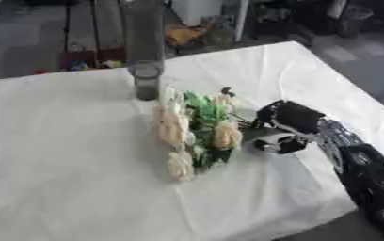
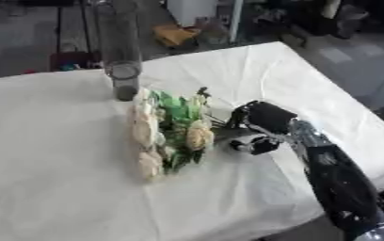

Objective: Arrange flowers into the vase.

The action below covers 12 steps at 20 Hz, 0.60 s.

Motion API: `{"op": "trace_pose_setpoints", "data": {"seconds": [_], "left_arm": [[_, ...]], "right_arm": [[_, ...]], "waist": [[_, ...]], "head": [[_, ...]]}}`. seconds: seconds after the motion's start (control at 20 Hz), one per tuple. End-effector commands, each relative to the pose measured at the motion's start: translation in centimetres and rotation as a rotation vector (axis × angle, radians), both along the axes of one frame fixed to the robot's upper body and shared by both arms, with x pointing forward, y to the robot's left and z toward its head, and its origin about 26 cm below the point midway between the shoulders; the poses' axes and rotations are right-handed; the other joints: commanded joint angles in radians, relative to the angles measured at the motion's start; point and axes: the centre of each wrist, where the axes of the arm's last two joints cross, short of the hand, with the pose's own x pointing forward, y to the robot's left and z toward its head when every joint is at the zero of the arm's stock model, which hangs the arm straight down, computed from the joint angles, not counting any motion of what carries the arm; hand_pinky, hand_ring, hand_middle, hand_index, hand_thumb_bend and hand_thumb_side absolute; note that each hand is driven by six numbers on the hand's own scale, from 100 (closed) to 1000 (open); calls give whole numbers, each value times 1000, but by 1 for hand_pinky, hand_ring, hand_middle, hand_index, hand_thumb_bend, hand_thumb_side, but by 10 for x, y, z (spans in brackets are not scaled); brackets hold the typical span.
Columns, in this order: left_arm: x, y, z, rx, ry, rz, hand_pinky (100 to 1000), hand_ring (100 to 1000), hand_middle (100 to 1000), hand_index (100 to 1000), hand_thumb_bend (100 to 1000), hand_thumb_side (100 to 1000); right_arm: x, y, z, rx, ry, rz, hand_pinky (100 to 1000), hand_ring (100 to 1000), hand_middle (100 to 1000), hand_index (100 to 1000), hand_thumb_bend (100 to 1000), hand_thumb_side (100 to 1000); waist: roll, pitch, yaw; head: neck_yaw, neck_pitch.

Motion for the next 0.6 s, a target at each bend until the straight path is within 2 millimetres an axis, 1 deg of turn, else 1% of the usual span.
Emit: {"op": "trace_pose_setpoints", "data": {"seconds": [0.05, 0.35, 0.6], "left_arm": [[1, 1, 7, 8, -20, -5, 591, 622, 750, 811, 755, 794], [1, 1, 7, 8, -21, -5, 592, 624, 750, 811, 754, 794], [1, 1, 7, 7, -21, -4, 591, 625, 750, 811, 754, 794]], "right_arm": [[1, -11, 7, -2, -32, -6, 449, 312, 342, 593, 438, 197], [-1, -16, 4, 33, -46, -21, 410, 273, 296, 509, 418, 208], [-3, -18, 2, 62, -56, -32, 393, 254, 275, 487, 415, 204]], "waist": [[4, -6, -2], [4, -7, -2], [4, -7, -3]], "head": [[-2, 4], [-3, 4], [-4, 4]]}}
